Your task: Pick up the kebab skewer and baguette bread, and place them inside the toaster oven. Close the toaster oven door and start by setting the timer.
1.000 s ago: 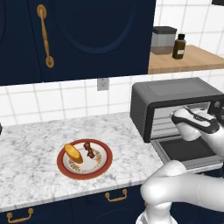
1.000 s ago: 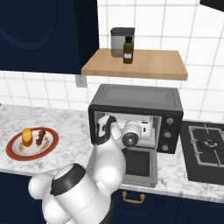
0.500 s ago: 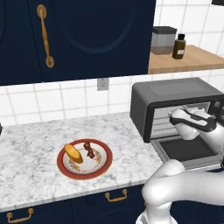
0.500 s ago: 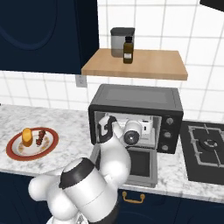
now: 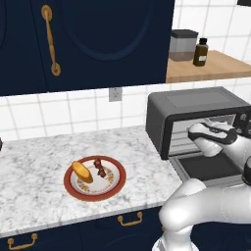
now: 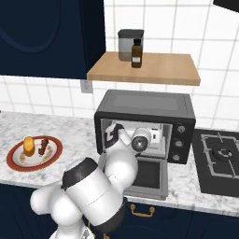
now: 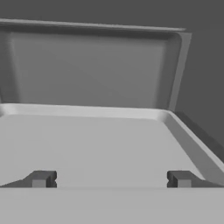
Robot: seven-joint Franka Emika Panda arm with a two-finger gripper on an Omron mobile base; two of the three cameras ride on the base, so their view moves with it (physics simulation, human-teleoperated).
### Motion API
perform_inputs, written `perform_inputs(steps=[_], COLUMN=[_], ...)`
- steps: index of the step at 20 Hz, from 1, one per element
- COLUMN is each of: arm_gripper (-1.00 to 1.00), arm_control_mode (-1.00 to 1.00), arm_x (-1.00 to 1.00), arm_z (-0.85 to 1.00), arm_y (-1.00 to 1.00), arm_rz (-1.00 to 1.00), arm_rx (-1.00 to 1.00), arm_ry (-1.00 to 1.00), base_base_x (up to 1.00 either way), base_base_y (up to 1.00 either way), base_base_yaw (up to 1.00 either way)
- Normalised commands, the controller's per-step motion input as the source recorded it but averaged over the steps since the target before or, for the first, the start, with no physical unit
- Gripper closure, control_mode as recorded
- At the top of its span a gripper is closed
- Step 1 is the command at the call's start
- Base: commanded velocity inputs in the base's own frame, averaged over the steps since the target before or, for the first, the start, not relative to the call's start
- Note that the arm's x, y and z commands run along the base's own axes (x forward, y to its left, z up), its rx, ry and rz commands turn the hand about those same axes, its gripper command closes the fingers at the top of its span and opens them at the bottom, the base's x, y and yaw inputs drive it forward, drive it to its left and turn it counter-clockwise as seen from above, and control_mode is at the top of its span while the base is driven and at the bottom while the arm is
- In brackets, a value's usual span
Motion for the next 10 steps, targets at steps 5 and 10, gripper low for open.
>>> perform_inputs(steps=[5, 10], arm_gripper=[-1.0, -1.0], arm_control_mode=[-1.0, -1.0], arm_x=[-0.18, -0.58], arm_z=[-0.29, -0.45], arm_y=[0.0, 0.0], arm_rz=[0.0, 0.0], arm_rx=[0.0, 0.0], arm_ry=[0.15, 0.21], base_base_x=[0.0, 0.0], base_base_y=[0.0, 0.0], base_base_yaw=[0.0, 0.0])
